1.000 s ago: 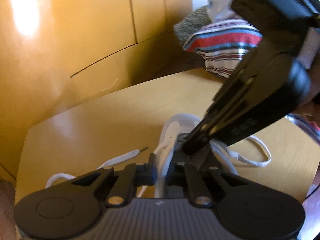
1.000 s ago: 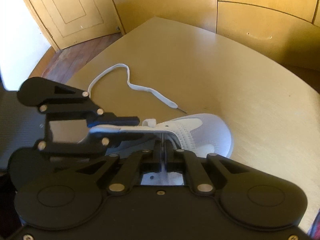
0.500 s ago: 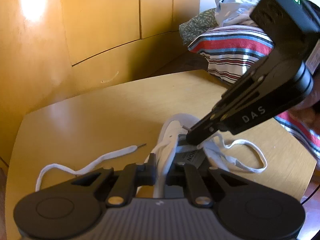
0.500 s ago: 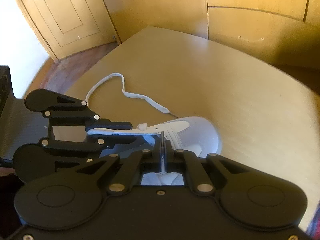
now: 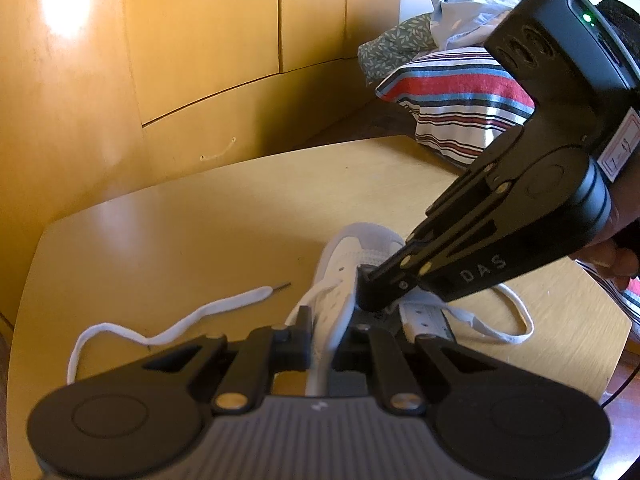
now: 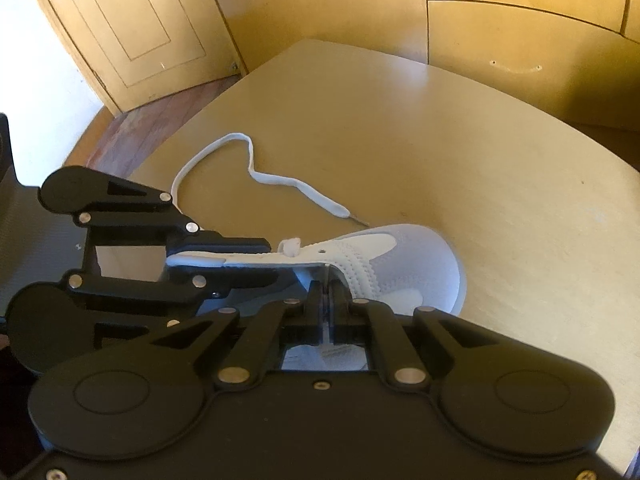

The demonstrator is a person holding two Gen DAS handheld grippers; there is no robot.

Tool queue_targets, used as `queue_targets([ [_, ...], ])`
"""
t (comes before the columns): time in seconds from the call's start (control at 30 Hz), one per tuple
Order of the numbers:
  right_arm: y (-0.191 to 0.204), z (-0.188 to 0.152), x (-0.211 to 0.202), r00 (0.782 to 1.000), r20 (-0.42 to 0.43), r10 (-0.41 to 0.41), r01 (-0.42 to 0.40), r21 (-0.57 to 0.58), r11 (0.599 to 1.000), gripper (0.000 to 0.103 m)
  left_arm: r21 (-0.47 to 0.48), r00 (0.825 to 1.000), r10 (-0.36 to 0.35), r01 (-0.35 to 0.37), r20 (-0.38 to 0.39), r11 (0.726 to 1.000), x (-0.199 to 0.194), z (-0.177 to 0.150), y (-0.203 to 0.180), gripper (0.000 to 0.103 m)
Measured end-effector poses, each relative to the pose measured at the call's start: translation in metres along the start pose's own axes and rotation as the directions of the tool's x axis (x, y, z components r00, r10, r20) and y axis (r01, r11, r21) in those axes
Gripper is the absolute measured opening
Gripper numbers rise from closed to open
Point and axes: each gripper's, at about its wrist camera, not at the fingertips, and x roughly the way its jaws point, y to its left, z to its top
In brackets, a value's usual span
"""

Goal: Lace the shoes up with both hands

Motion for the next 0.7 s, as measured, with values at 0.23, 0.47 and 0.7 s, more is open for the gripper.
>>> queue_targets([
  [0.23, 0.0005, 0.0000, 0.0086, 1.000, -0.013, 0.006, -0.006, 0.000, 1.000, 0.003, -0.002, 1.000, 0.003, -0.003, 0.009, 1.000, -0.0010, -0.0008, 0.0005, 0.009],
  [0.47, -0.0009, 0.0008, 0.0095, 1.000, -0.011, 0.010, -0.010, 0.015, 1.000, 0.003, 0.024, 1.000, 0.006, -0.006, 0.005, 1.000, -0.0011, -0.0003, -0.0021, 0.009],
  [0.7, -0.0019, 0.0022, 0.0095, 1.000, -0.007, 0.014, -0.014, 0.027, 1.000, 0.003, 0.026, 1.000, 0.004, -0.004, 0.005, 1.000, -0.0027, -0.0007, -0.0018, 0.009],
])
